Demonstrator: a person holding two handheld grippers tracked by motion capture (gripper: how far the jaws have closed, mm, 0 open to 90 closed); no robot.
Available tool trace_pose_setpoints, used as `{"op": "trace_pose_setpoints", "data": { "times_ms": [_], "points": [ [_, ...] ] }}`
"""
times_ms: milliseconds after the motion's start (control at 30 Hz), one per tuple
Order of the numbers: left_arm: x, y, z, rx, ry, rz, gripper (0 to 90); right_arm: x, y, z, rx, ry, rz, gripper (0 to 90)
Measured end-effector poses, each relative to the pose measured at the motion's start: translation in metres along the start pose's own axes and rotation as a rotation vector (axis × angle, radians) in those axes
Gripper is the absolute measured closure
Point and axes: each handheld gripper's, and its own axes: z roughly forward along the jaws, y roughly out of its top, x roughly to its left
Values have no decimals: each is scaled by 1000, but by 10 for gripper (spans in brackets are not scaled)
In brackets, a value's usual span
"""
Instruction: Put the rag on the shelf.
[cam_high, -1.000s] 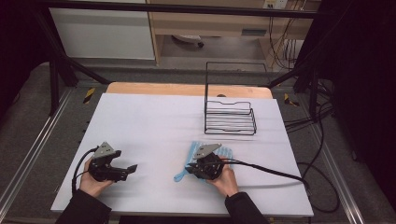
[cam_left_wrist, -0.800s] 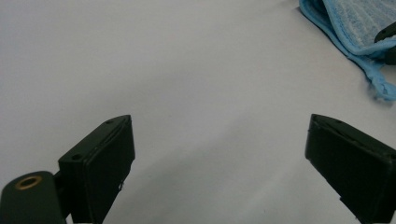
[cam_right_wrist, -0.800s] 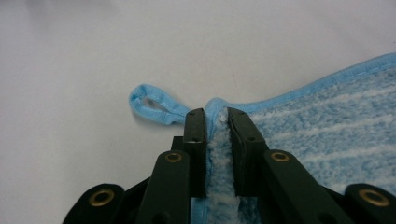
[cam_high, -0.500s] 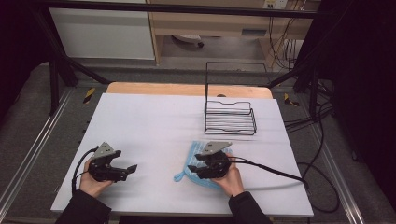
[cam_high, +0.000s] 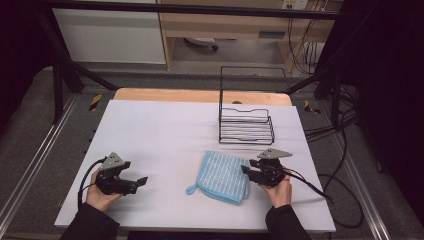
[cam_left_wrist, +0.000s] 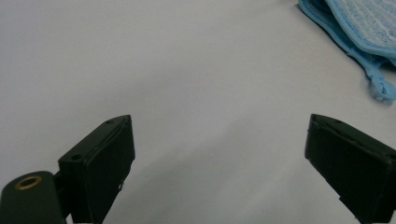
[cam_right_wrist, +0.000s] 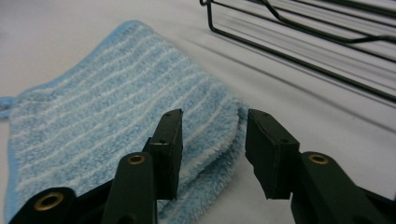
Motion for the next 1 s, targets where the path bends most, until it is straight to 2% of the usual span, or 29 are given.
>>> {"op": "trace_pose_setpoints", "data": {
  "times_ms": [100,133,167,233,333,633,667,800,833,867,900,933,967,1000],
  "points": [
    [1,0,0,0,0,-4,85,0,-1,6,18,-3,18,689],
    [0,-1,0,0,0,-4,85,0,0,9,20,4,34,789],
    [0,-1,0,-1,0,-4,85,0,0,9,20,4,34,789],
    [1,0,0,0,0,-2,86,-2,2,10,16,4,52,848],
    [1,0,1,7,0,2,86,-5,7,9,-1,9,70,870],
    [0,0,1,6,-3,2,86,-20,17,30,15,-70,19,855],
    [0,0,1,4,-3,0,86,-24,14,37,26,-88,-1,841],
    [-1,0,2,10,-6,2,86,-26,10,39,17,-81,6,793],
    [-1,0,2,12,-6,1,87,-26,11,34,-11,-83,13,710],
    [-1,1,2,13,-6,-1,87,-26,11,34,-11,-83,13,710],
    [-2,1,2,14,-7,-1,87,-25,12,24,-51,-69,18,601],
    [-4,2,2,13,-9,-5,87,-25,12,24,-51,-69,18,601],
    [-6,3,2,8,-10,-7,87,-23,13,13,-76,-41,23,481],
    [-7,4,2,7,-13,-4,88,-22,11,7,-80,-24,24,453]
  ]
}}
